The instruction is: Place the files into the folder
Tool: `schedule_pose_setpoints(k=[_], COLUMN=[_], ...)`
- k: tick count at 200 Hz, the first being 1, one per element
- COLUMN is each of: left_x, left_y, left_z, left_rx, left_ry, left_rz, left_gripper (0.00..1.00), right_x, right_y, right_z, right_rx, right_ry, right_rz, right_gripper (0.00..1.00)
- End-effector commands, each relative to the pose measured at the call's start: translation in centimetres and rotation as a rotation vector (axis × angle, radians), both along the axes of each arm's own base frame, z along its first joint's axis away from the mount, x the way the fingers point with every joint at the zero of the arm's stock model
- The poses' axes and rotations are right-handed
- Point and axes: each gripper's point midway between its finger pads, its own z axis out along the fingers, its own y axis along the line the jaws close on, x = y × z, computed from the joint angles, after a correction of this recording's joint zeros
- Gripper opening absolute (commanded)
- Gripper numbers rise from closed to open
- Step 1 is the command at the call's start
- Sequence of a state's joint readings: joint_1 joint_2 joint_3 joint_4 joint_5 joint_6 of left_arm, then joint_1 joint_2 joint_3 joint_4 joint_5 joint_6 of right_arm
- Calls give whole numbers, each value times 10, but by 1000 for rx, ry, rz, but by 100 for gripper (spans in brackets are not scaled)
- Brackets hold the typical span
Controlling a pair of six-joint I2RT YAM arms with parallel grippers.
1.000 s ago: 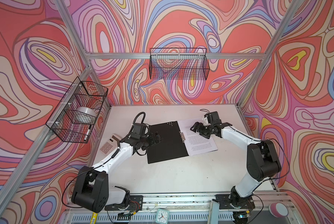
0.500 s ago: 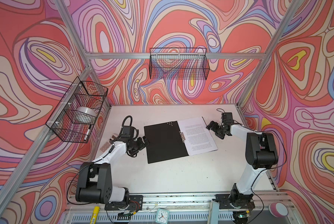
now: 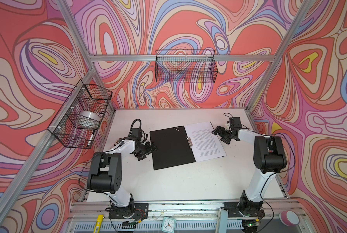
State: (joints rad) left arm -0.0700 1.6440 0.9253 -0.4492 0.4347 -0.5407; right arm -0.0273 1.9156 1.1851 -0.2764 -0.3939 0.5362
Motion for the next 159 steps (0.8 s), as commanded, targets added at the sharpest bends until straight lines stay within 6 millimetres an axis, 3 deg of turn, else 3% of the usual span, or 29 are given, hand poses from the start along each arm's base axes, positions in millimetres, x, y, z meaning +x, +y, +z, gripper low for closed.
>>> schedule_pose_setpoints(k=[1,41,72,101,122,159], left_x=[-3,-9,-8,0,12,43], left_y=[-4,-7,-22,-33,-43,-62], left_z=[-8,-30,-52,-59,-44,14], left_rx=[-23,-23,-49,-104,-185,-338], left_ry=[41,109,158,148,92,-97], left_rz=[-32,-44,-57,-33,-17,-11], left_gripper=[100,100,100,100,100,100], right_x=[-8,-9,-11,-14,-18,-23], right_y=[4,9,19,27,32,39], right_z=[-12,-14,-18,-25,-27,-25], right_rx=[22,52,117,151,153,164], right_ry=[30,34,44,62,68,69], right_rz=[20,29,49,61,77,104], right_gripper=[94,92,91,89,88,86])
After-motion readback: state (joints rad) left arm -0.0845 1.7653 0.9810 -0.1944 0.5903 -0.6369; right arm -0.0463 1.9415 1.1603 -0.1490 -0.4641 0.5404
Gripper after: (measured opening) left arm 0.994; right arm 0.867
